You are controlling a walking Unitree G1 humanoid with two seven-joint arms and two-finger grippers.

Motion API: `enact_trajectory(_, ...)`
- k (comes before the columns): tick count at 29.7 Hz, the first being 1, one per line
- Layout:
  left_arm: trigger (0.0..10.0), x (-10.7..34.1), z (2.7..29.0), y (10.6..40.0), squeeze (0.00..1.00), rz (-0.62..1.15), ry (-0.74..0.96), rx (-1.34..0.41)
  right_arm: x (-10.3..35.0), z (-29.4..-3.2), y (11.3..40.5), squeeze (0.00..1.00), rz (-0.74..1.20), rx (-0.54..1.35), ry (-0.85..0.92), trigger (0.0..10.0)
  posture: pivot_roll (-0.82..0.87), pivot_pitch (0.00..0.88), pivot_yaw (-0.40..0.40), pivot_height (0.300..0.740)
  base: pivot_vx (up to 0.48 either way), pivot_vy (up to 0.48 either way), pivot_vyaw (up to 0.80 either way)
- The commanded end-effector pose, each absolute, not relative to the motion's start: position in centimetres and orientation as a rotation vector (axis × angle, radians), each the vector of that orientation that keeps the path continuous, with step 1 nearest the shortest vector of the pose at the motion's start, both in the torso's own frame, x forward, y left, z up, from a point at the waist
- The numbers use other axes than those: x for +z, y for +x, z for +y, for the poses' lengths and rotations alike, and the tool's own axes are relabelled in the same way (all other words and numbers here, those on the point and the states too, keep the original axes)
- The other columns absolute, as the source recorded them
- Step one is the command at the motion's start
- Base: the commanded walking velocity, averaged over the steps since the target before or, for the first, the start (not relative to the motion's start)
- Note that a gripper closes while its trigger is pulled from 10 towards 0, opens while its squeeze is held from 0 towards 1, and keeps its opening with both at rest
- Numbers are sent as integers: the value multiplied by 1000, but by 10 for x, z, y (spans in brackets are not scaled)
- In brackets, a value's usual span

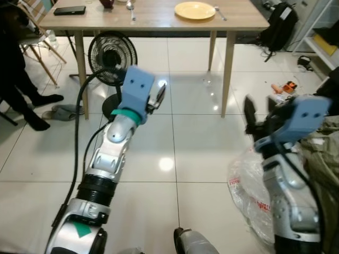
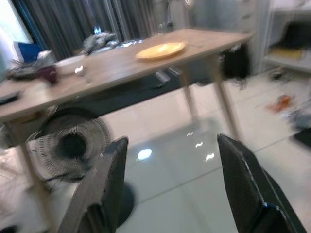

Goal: Setting the table

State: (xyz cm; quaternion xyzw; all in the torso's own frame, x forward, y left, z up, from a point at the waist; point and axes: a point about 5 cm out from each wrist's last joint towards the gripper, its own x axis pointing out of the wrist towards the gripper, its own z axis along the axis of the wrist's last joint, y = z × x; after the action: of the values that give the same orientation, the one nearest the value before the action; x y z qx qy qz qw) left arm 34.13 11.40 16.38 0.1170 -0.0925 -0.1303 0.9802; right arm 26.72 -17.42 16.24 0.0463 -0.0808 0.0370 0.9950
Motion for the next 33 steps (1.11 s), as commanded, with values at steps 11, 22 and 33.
enact_trajectory(11, 10000, 120, 136, 329, 0, -50, 293, -163, 122, -160, 263, 0, -22, 169, 99, 10000, 22, 0, 36, 740, 0, 0, 0)
enact_trajectory(22, 10000, 137, 126, 340, 0, -110, 250, -154, 130, -173, 266, 0, -92, 85, 105, 10000, 8, 0, 49, 740, 288, 0, 0)
enact_trajectory(33, 10000, 140, 123, 341, 0, -120, 246, -162, 131, -182, 265, 0, -106, 44, 100, 10000, 2, 0, 54, 740, 480, 0, 0)
